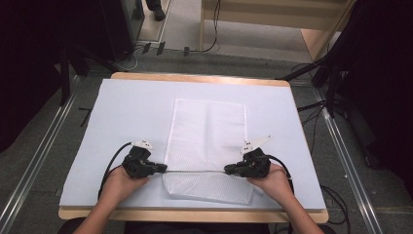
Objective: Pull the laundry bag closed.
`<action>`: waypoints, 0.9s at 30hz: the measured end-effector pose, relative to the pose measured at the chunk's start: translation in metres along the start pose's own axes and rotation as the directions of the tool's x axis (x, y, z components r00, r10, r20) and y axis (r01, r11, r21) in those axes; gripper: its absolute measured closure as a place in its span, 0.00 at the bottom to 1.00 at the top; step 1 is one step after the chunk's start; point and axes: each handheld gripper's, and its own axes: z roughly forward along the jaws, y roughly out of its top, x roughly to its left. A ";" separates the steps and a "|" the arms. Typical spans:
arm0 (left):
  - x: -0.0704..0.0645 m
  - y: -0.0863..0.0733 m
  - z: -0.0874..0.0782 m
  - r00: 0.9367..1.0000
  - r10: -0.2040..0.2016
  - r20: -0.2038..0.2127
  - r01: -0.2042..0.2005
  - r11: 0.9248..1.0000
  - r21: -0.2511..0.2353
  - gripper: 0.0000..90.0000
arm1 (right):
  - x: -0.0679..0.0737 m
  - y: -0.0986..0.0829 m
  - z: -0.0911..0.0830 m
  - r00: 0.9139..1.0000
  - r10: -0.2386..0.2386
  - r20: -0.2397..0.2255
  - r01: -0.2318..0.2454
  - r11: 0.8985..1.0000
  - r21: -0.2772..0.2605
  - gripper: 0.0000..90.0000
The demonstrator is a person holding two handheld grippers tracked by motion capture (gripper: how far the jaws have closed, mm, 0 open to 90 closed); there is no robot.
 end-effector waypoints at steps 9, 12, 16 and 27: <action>0.000 0.000 0.000 1.000 0.001 0.002 -0.001 1.000 0.000 1.00 | -0.001 -0.001 -0.002 1.000 0.011 0.000 -0.011 1.000 0.002 0.99; 0.000 0.000 0.000 1.000 0.001 0.002 -0.001 1.000 0.000 1.00 | -0.002 -0.003 -0.005 1.000 0.007 0.005 -0.007 1.000 0.000 0.99; 0.000 0.000 0.000 1.000 0.000 0.003 0.000 1.000 -0.001 1.00 | -0.003 -0.007 -0.008 1.000 0.009 0.010 -0.009 1.000 0.007 0.99; 0.001 0.000 0.000 1.000 -0.004 0.005 0.004 1.000 -0.002 1.00 | -0.009 -0.017 -0.020 0.999 0.031 0.021 -0.031 1.000 0.000 0.99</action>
